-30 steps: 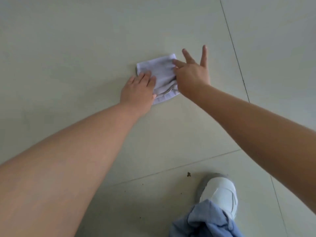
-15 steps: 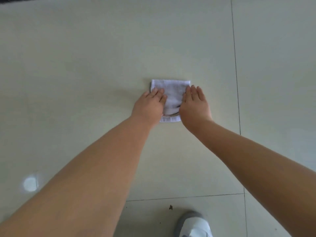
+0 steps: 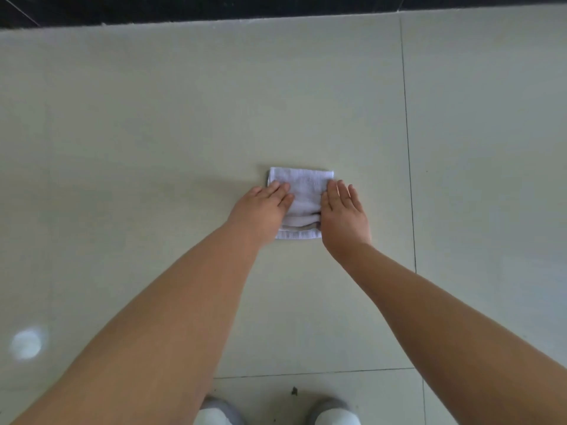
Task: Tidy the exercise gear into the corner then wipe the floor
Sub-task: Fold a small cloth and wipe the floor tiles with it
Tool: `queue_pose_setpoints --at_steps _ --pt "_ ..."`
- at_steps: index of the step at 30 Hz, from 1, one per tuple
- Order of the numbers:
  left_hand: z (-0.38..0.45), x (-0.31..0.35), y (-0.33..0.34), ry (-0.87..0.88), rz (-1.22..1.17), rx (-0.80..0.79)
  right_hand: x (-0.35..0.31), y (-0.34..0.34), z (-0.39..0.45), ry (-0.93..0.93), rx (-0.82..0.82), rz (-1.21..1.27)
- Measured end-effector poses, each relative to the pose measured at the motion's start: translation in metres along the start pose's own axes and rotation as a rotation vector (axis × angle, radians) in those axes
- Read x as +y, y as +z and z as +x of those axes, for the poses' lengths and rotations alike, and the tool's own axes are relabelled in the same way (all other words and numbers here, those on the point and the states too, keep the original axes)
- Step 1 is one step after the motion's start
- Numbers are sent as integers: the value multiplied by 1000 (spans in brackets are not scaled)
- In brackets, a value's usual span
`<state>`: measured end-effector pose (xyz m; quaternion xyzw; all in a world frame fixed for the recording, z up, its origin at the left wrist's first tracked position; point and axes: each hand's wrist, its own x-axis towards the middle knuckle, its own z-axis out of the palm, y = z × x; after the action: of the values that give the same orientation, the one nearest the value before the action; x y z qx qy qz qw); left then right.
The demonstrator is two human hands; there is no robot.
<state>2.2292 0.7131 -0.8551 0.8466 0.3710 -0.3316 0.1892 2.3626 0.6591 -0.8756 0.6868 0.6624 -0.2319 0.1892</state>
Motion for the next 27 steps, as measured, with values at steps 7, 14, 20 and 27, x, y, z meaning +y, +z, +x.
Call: queue_pose_setpoints --at_steps 7,14,20,27 --pt "1 -2 4 9 -21 21 5 -7 0 -15 -25 -57" --pt "1 -12 16 54 -56 93 -4 -30 1 22 -54 -162" --pt "2 -17 21 76 -62 125 -20 -18 5 193 -38 9" --pt "3 -15 25 40 -78 124 -10 6 3 151 114 93"
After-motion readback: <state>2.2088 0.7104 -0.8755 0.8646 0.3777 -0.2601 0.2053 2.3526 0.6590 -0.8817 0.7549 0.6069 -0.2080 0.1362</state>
